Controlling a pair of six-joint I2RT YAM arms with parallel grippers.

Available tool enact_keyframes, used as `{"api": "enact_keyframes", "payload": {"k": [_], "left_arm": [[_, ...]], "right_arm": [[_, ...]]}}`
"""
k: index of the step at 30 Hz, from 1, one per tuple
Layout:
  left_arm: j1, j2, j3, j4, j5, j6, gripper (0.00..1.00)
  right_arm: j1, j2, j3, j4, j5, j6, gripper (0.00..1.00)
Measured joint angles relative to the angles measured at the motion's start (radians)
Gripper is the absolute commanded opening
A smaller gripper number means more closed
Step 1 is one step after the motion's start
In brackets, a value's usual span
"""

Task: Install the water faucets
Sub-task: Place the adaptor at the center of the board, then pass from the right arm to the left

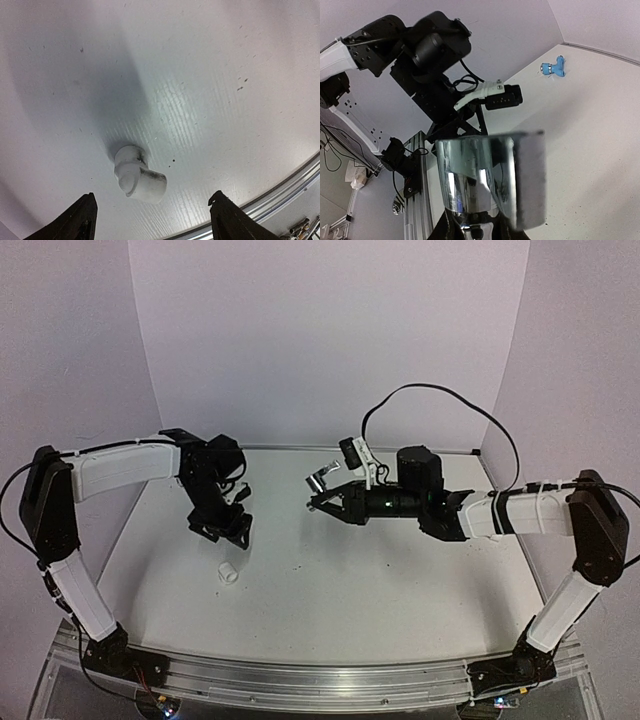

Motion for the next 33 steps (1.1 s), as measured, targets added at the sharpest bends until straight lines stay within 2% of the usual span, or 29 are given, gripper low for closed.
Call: {"api": "enact_keyframes", "payload": {"k": [3, 5, 7, 10, 12, 15, 18, 22, 28, 33], "left_arm": [[0.001, -0.085, 0.019, 0.086, 0.035, 0.002, 0.81], [0.001, -0.195, -0.022, 0.249, 0.108, -0.006, 0.82], [0.001, -0.347, -0.132, 0.510, 0.203, -0.043, 0.83], [-0.005, -0.535, -0.345, 0.984, 0.333, -0.166, 0.83], [-0.016, -0.571, -0.438, 1.233, 0.380, -0.229, 0.83], [-0.036, -0.524, -0.478, 1.435, 0.418, -0.279, 0.82], [-0.061, -0.449, -0.480, 1.536, 0.444, -0.303, 0.79], [-0.086, -0.389, -0.478, 1.597, 0.471, -0.330, 0.69], [-0.095, -0.340, -0.464, 1.643, 0.495, -0.361, 0.76], [-0.095, -0.340, -0.469, 1.657, 0.433, -0.390, 0.77]], "right_arm": [[0.000, 0.000, -0.003, 0.048, 0.001, 0.046, 0.00], [0.000, 0.000, -0.005, 0.109, -0.004, 0.095, 0.00], [0.000, 0.000, -0.013, 0.201, -0.009, 0.155, 0.00], [0.000, 0.004, -0.023, 0.345, -0.012, 0.251, 0.00], [0.000, 0.013, -0.029, 0.456, -0.004, 0.318, 0.00], [0.000, 0.041, -0.034, 0.601, 0.019, 0.429, 0.00], [0.000, 0.084, -0.033, 0.686, 0.039, 0.540, 0.00], [0.000, 0.152, -0.023, 0.712, 0.054, 0.649, 0.00], [0.001, 0.182, -0.023, 0.714, 0.067, 0.713, 0.00], [0.002, 0.182, -0.022, 0.728, 0.068, 0.723, 0.00]]}}
